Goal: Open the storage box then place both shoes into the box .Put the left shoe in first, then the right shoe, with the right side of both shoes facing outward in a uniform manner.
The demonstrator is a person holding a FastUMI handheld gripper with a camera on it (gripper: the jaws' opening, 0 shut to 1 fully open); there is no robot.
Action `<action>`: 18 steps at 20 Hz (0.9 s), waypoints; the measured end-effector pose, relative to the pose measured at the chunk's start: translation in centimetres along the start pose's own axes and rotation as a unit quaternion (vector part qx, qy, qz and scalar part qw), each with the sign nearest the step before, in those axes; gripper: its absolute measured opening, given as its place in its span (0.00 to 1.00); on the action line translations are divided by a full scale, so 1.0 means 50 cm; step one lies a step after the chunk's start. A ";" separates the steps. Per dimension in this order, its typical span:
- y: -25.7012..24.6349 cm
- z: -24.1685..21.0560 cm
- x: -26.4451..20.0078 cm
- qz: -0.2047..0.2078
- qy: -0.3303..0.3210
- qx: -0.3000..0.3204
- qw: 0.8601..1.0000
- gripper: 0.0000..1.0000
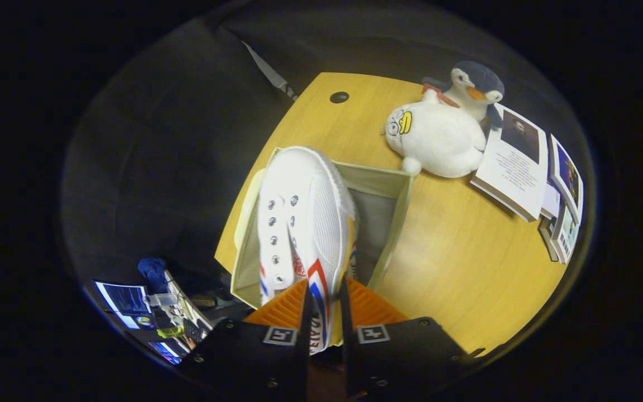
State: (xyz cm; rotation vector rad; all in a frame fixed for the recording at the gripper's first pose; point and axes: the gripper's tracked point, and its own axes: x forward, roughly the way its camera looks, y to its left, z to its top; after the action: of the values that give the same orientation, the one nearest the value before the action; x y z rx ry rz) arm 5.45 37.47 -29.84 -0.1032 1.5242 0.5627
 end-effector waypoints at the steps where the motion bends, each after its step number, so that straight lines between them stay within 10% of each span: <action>1: -0.001 0.016 -0.007 0.004 -0.012 -0.001 1.000 0.49; 3: -0.010 0.028 -0.024 0.001 -0.030 -0.001 1.000 0.90; 4: -0.013 0.029 -0.034 0.003 -0.035 0.000 0.999 0.93; 12: -0.077 0.003 -0.163 -0.001 -0.116 0.009 0.993 0.93; 18: -0.169 -0.047 -0.324 -0.037 -0.266 0.033 0.963 0.93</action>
State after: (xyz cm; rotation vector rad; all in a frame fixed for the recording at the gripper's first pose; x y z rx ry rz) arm 7.61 24.59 -16.86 0.0415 1.0084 0.4333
